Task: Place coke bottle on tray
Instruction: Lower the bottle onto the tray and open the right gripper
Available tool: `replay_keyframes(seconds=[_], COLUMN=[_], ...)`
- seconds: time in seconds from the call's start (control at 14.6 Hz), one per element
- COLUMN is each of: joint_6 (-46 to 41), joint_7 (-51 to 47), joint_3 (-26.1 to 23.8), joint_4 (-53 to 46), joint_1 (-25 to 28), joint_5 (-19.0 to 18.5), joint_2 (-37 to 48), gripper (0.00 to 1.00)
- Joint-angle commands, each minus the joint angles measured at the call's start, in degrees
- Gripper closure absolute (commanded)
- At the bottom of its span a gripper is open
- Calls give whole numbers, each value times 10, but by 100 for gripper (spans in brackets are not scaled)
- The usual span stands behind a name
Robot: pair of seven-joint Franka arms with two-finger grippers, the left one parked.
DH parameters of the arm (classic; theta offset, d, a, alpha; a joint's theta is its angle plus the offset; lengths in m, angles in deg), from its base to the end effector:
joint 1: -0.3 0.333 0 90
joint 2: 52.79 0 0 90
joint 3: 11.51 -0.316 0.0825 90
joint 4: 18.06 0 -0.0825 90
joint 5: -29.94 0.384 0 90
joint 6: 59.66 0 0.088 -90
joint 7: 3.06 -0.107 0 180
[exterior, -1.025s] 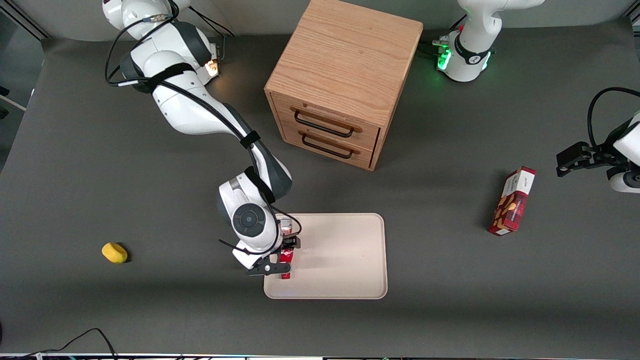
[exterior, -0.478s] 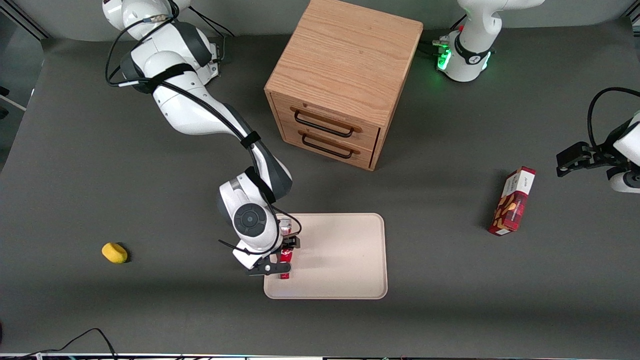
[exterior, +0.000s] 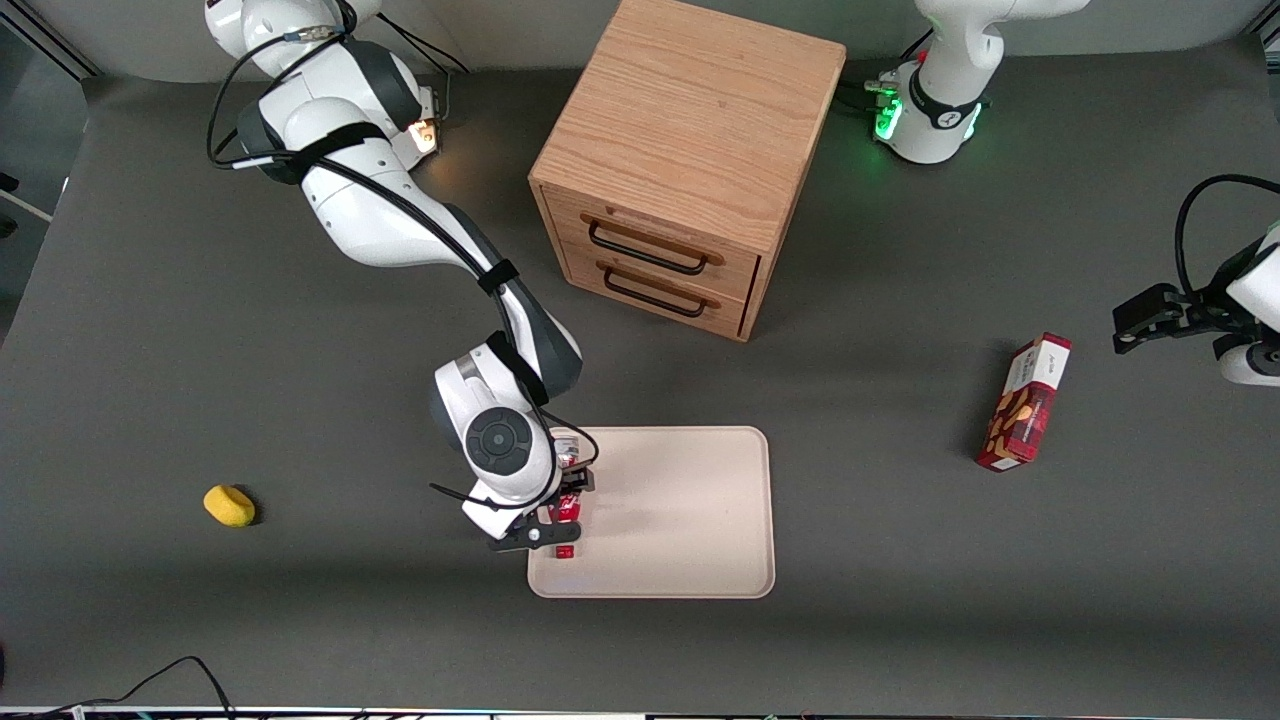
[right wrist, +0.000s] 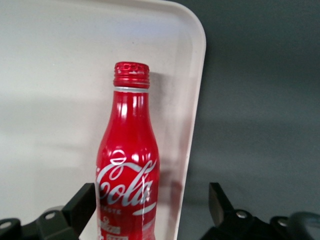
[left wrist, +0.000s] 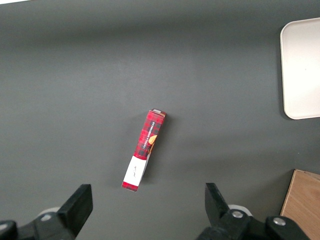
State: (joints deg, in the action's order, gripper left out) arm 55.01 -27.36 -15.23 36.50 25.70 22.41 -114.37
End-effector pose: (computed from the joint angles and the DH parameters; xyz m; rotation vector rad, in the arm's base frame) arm 0.6977 0.3573 0.2074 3.0716 0.1647 0.0092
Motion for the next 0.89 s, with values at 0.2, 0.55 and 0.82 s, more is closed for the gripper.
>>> replay_keyframes(seconds=[0.2, 0.55, 0.82], joint_6=[-30, -43, -97], joint_7=[-31, -103, -95], joint_3=[-5, -6, -8], joint_4=[13, 12, 12], joint_1=[3, 9, 4], joint_5=[0, 1, 2], joint_2=[24, 24, 48], gripper=[0, 0, 0])
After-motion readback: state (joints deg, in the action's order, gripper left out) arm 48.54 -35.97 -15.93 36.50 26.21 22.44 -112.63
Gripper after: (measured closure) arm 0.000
